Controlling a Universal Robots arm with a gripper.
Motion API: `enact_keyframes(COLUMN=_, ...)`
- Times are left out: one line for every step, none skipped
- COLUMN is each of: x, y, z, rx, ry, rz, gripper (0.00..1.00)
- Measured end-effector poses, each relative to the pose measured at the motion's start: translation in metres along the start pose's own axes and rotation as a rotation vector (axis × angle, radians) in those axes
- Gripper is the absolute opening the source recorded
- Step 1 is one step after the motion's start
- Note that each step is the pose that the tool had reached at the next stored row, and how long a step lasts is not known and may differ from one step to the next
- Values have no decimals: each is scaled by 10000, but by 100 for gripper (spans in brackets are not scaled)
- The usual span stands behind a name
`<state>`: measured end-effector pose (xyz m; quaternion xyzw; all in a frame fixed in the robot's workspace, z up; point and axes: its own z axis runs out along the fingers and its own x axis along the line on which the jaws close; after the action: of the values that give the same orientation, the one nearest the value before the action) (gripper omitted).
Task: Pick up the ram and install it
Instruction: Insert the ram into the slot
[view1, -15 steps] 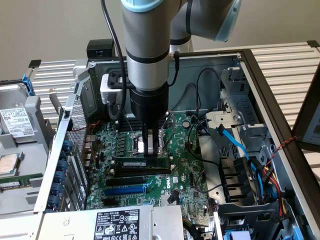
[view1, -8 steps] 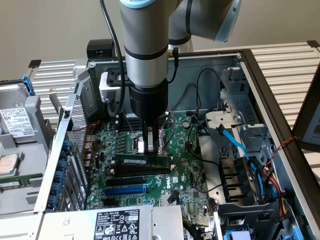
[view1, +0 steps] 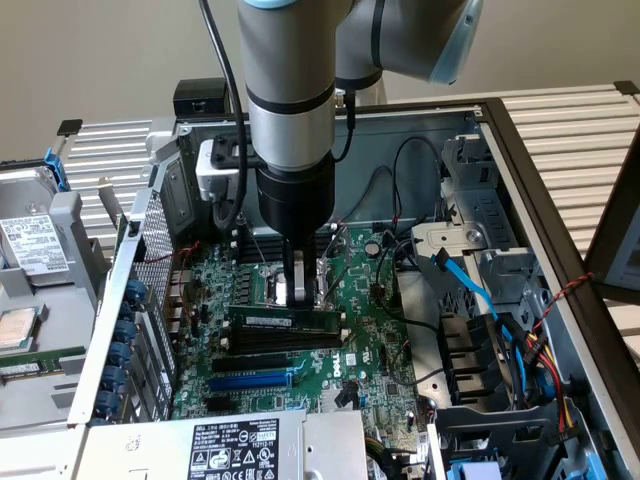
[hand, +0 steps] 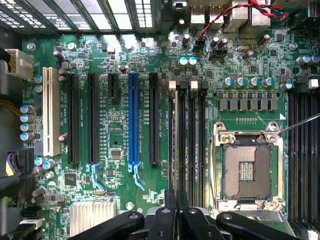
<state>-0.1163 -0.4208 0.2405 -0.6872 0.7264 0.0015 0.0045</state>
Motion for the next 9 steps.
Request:
enact_keyframes(x=0, y=0, z=0, rx=1, ry=-1, rz=-1, gripper=12)
enact_keyframes(x=0, y=0, z=0, rx=1, ry=-1, rz=-2, gripper=12)
enact_keyframes(x=0, y=0, z=1, rx=4, ry=-1, rz=-2, gripper=12)
enact_keyframes(x=0, y=2, z=1, rx=12, ry=-1, rz=-1, gripper=12)
enact_keyframes(x=0, y=2, z=2, rx=22, ry=-2, rz=0, gripper=12)
enact_keyframes(x=0, y=2, z=3, rx=28, ry=-2, rz=-1, gripper=12)
enact_keyframes(x=0, y=1, z=4, rx=42, ry=-4, rz=-1, gripper=12)
enact_keyframes(x=0, y=3, z=5, rx=68, ry=-4, rz=1, gripper=12)
enact_keyframes(x=0, y=5, z=6, rx=109, ry=-5, rz=1, gripper=12)
